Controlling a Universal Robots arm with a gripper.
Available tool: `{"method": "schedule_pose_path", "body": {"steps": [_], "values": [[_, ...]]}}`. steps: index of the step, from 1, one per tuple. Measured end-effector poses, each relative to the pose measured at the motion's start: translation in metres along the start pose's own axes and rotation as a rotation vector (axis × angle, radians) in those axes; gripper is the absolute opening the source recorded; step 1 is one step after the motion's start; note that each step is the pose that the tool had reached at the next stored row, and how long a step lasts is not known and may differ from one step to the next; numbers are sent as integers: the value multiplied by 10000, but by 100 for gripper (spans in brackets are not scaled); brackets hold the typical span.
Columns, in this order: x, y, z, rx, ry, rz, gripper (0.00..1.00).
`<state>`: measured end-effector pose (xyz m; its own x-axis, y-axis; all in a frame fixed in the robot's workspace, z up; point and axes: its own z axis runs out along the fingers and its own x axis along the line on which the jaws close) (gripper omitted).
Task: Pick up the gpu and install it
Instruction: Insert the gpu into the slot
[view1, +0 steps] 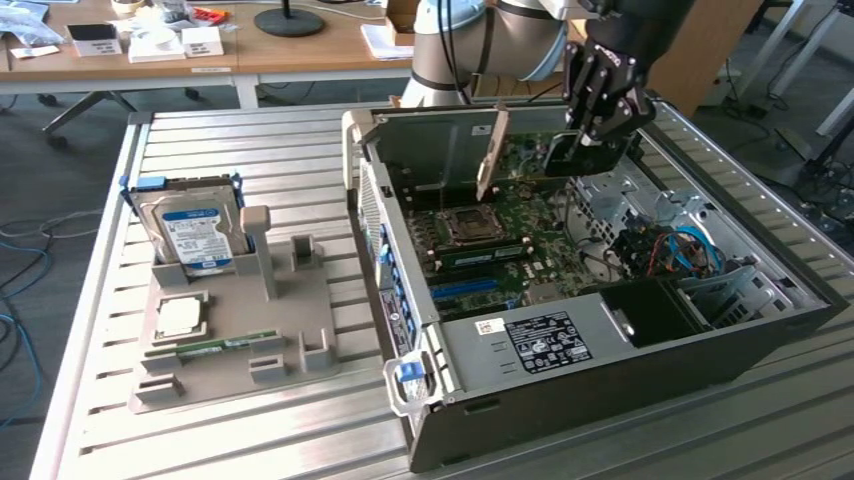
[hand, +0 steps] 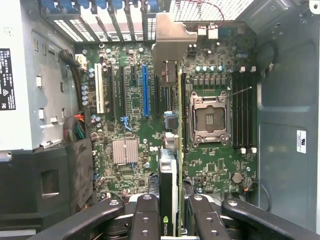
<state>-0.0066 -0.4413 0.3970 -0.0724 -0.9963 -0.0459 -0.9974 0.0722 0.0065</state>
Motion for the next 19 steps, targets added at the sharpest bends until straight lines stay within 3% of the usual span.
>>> {"method": "schedule_pose_path", "body": {"steps": [19], "values": [[3, 0, 48, -1, 3, 0, 27]]}}
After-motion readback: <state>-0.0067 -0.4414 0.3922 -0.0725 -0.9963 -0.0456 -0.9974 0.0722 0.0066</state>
